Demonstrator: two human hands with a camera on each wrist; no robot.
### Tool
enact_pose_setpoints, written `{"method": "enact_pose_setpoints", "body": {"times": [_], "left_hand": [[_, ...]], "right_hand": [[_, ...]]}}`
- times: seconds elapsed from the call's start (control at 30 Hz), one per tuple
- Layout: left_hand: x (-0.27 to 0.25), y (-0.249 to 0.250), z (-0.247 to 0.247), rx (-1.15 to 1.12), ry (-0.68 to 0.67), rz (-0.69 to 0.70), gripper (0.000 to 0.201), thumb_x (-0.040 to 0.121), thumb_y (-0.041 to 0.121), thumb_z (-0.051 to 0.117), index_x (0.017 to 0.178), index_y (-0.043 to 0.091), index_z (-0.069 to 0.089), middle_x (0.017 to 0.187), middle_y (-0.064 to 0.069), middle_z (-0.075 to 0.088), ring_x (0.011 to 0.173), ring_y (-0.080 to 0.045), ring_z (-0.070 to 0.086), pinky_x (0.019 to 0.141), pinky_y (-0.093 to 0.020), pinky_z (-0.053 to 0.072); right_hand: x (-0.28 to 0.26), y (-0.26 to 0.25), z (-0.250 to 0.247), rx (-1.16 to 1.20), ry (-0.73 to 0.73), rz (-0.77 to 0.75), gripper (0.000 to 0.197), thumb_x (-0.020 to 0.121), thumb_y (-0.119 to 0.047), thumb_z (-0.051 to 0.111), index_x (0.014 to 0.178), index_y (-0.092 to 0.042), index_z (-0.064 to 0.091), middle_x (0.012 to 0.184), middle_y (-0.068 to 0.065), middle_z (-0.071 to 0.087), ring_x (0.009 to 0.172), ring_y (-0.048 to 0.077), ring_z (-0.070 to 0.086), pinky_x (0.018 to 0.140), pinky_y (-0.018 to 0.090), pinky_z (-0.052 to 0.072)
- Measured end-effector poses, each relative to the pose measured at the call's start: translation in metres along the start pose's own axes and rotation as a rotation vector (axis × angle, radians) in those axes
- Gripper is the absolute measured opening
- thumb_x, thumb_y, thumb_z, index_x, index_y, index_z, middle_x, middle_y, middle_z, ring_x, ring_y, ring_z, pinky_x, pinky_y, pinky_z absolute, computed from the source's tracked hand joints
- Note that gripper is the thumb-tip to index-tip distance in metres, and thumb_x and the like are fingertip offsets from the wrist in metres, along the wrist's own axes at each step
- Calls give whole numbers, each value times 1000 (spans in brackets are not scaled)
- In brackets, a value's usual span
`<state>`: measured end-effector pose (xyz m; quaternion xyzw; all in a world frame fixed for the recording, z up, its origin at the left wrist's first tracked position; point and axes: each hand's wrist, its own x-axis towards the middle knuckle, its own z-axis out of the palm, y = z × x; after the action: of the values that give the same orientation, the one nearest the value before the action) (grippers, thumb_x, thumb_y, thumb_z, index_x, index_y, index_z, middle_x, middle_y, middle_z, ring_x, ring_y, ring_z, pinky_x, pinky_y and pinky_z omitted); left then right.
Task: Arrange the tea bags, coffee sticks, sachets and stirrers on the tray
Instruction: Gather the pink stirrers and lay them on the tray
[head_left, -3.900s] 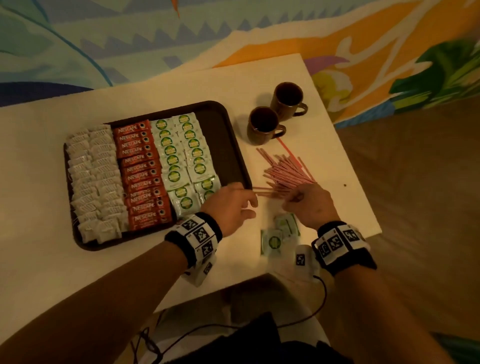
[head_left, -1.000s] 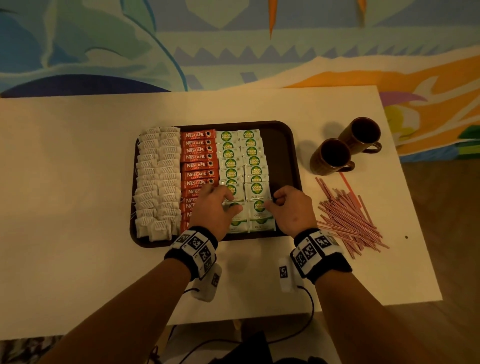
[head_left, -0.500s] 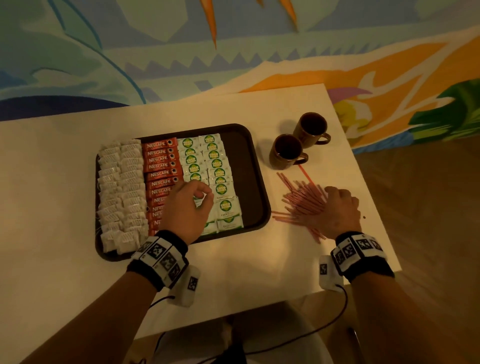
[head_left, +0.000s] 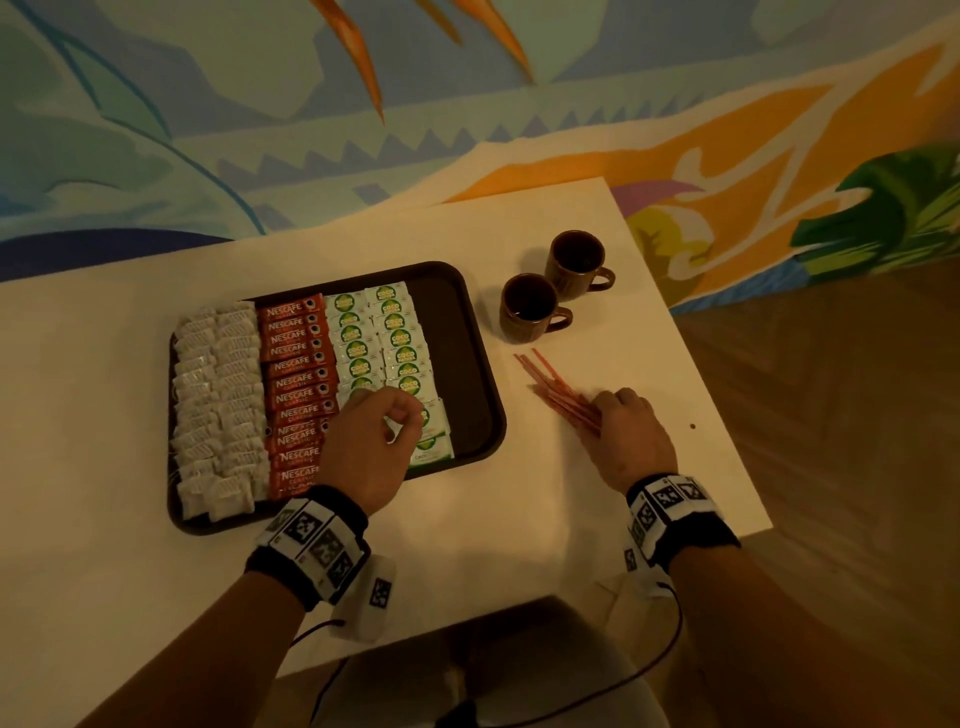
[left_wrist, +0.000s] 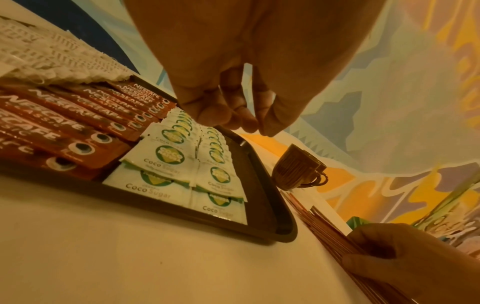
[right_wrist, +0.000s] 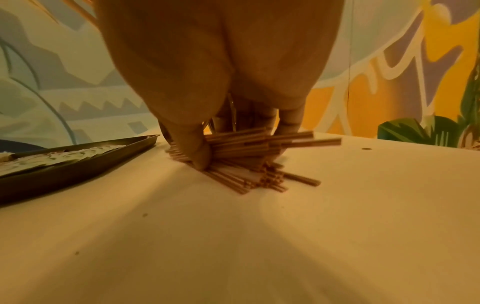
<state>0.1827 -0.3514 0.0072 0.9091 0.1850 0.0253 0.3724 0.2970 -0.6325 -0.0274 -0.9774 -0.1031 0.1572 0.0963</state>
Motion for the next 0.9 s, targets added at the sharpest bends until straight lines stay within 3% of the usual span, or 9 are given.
{"method": "enact_pose_setpoints", "body": {"times": [0.17,0.3,0.43,0.5,0.57,0.67,0.73,0.8,0.9], "left_hand": [[-8,12,7,-18,-22,-12,9,94,20,68,91,29,67,91,8,62,71,-9,60,65,-23,45],[-14,24,12,-14,-80,-22,8,94,20,68,93,27,68,91,11,62,73,-4,59,61,-9,40],[-15,31,15,-70,-136,-30,5,96,25,66,98,28,70,94,15,67,83,-2,63,68,-13,46],[-15,33,17,-121,-169,-55,7,98,29,64,99,27,70,94,15,70,87,-2,66,75,-20,53],[-15,38,18,-258,-222,-133,12,100,32,60,100,23,70,93,9,74,86,-9,71,83,-36,60],[-16,54,17,-505,-323,-294,34,105,37,49,111,9,68,98,-4,76,89,-19,75,91,-48,59],[-17,66,11,-658,-391,-386,51,105,48,41,118,4,65,103,-12,77,94,-24,76,95,-47,59],[-17,72,3,-812,-453,-456,68,101,60,33,121,3,63,109,-17,76,100,-27,75,96,-45,58],[-16,74,-11,-1059,-525,-555,91,94,76,23,129,-2,57,118,-24,72,111,-33,71,101,-44,55]], "right_hand": [[3,2,2,9,-28,-22,34,102,-21,55,133,-7,55,124,16,60,114,34,56,94,45,51],[1,4,0,46,-57,-19,36,101,-15,56,135,-5,51,126,17,57,117,34,55,98,44,49],[-6,6,-8,131,-84,12,30,96,-17,65,120,-6,51,116,14,57,104,32,58,86,40,50],[-11,2,-21,288,-79,58,23,99,-23,63,112,-10,49,101,7,57,86,24,58,71,30,47],[-18,-9,-38,444,-61,47,18,106,-28,52,112,-11,50,92,-1,57,77,16,58,59,22,39],[-28,-40,-60,784,-27,-66,14,109,-26,44,113,-19,55,88,0,61,77,12,59,67,20,46],[-33,-66,-73,1110,-51,-174,16,109,-21,43,116,-21,57,86,4,61,77,17,58,74,30,52],[-31,-93,-78,1356,-90,-289,19,110,-16,42,121,-15,57,85,4,58,77,21,53,72,30,50],[-28,-133,-80,1527,-111,-386,21,105,-20,46,121,-10,56,86,3,58,79,23,52,75,36,47]]}}
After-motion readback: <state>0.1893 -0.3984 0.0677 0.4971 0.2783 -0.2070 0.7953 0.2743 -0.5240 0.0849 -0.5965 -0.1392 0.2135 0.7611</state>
